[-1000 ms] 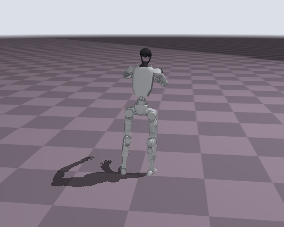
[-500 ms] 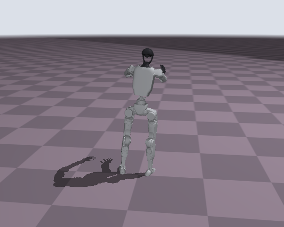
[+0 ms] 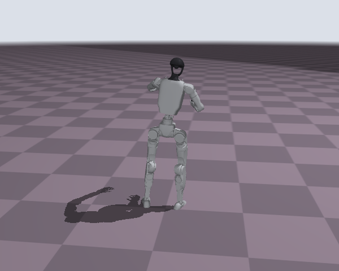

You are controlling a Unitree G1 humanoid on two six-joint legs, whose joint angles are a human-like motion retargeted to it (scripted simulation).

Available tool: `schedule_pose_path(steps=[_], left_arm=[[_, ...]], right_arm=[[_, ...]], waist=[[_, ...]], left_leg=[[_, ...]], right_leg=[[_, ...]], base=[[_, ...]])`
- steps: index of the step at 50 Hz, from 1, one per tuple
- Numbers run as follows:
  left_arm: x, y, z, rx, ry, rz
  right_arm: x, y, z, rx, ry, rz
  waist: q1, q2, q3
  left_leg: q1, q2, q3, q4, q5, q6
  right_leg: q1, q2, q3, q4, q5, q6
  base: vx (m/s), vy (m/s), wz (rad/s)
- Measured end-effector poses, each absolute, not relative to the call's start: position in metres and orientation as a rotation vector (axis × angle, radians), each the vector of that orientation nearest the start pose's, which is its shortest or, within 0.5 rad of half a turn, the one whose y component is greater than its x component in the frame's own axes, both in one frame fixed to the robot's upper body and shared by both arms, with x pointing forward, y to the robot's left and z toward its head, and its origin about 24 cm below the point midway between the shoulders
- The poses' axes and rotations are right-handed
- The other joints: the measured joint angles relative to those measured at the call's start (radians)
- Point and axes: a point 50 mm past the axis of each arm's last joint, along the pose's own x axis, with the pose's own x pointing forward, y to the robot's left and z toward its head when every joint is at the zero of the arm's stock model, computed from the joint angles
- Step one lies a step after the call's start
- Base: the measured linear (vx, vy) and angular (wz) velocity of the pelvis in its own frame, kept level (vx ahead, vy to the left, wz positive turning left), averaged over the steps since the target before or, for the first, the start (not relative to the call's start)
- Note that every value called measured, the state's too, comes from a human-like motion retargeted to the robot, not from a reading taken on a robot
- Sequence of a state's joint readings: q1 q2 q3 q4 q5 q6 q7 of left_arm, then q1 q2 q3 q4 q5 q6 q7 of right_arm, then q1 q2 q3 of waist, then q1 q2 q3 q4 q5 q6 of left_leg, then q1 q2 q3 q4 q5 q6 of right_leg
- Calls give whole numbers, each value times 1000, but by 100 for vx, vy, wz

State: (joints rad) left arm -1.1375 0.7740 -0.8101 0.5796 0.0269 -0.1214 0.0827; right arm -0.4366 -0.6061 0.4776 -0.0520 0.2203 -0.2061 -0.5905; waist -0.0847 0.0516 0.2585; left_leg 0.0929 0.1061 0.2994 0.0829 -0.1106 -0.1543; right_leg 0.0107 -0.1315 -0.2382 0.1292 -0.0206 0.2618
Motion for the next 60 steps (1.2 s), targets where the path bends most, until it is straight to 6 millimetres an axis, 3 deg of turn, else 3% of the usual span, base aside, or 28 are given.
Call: schedule_pose_path(steps=[7,10,13,17,22,26,29,31,35,40,44,47,51,56,60], left_arm=[[402,146,240,1259,-431,-222],[405,140,237,1265,-421,-238],[407,137,234,1248,-408,-254],[404,140,241,1224,-428,-234],[394,146,253,1174,-503,-193],[381,148,262,1121,-572,-204],[372,148,264,1097,-607,-229],[370,147,260,1086,-608,-244],[376,143,248,1088,-551,-266],[397,135,241,1161,-457,-235],[412,127,244,1186,-413,-181],[416,117,249,1148,-420,-174],[409,101,259,1084,-494,-225],[386,93,267,1030,-625,-323],[364,101,265,932,-709,-351]], right_arm=[[383,-114,234,-449,-581,-106],[413,-120,252,-466,-438,-201],[424,-131,256,-381,-314,-268],[412,-131,246,-295,-393,-253],[341,-136,203,-206,-597,-153],[280,-160,162,-143,-557,-97],[251,-176,147,-119,-513,-101],[244,-180,149,-132,-533,-119],[259,-170,183,-179,-683,-126],[323,-132,248,-185,-802,-87],[379,-111,288,-311,-708,-189],[405,-111,303,-468,-600,-263],[409,-114,304,-771,-599,-238],[383,-121,292,-1272,-743,-70],[372,-135,270,-1498,-704,11]], waist=[[58,50,9],[64,54,8],[58,44,4],[38,17,10],[10,-16,20],[-12,-35,34],[-22,-38,38],[-23,-36,34],[-13,-20,20],[0,16,17],[8,35,23],[11,36,28],[6,21,33],[3,-4,35],[22,-30,30]], left_leg=[[2,7,37,26,-13,-4],[2,-1,39,22,-10,-6],[2,-12,32,12,-4,-8],[1,-20,13,-4,8,-10],[-6,-26,-20,-23,22,-8],[-15,-24,-44,-43,35,-12],[-19,-18,-50,-63,46,-18],[-19,-18,-49,-73,52,-19],[-17,-23,-34,-77,53,-14],[-19,-23,2,-57,45,-23],[-23,-22,18,-50,45,-35],[-25,-25,14,-56,52,-41],[-25,-33,-18,-78,67,-44],[-22,-39,-69,-106,83,-40],[-22,-32,-95,-116,85,-30]], right_leg=[[11,10,34,-35,28,0],[12,2,35,-40,31,0],[14,-8,29,-43,32,0],[16,-16,11,-41,27,-6],[16,-23,-22,-33,17,-5],[8,-20,-49,-27,12,0],[-3,-11,-59,-26,13,0],[-8,-10,-59,-26,15,0],[-14,-13,-43,-33,23,0],[-16,-10,-8,-54,41,0],[-17,-8,6,-68,52,0],[-16,-9,-1,-74,56,0],[-9,-19,-34,-70,49,0],[-2,-29,-83,-43,26,-2],[-4,-27,-108,-18,10,-6]], base=[[-3,1,-21],[0,0,0],[0,1,6],[2,1,25],[3,-1,33],[2,-3,30],[0,0,0],[0,0,0],[-3,3,-17],[-6,3,-35],[-6,2,-18],[-1,0,7],[-1,-1,42],[2,-3,53],[3,-7,32]])
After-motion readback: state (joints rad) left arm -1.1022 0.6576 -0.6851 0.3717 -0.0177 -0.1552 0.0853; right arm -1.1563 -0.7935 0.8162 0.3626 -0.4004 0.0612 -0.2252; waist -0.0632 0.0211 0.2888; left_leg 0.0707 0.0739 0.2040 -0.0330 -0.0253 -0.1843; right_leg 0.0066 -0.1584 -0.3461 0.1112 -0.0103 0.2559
